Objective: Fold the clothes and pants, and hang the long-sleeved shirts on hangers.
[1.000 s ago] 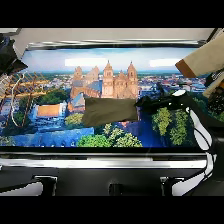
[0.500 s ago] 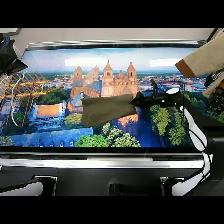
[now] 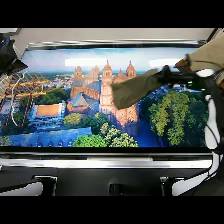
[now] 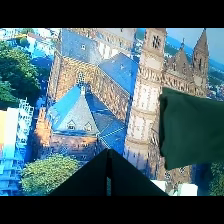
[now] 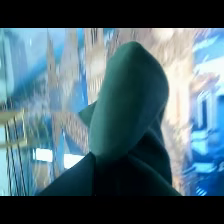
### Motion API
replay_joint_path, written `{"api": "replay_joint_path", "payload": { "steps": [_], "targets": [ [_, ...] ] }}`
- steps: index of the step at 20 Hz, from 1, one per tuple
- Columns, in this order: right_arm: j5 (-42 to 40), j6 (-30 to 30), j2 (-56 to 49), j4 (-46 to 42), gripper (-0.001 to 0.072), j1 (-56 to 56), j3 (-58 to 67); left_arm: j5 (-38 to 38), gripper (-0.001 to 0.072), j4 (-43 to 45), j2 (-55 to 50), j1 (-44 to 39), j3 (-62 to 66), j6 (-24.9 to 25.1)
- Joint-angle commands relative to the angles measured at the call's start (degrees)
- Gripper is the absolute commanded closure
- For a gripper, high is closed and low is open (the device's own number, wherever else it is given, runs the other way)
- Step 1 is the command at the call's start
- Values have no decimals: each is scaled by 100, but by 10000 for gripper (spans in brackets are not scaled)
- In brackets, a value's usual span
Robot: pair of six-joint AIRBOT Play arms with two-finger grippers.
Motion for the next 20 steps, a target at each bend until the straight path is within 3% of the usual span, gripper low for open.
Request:
{"api": "replay_joint_path", "payload": {
  "steps": [1,8,14,20],
  "targets": [
    [-24,468,103,-411,681,-813,621,2,688,2,4,7,0,2],
    [140,1731,798,-2712,681,-2243,826,0,688,2,4,7,0,0],
    [1438,2361,1069,-4697,681,-2761,789,0,688,0,4,7,0,2],
    [1856,3329,1263,-5698,682,-2761,-181,-48,688,0,4,7,0,2]
  ]
}}
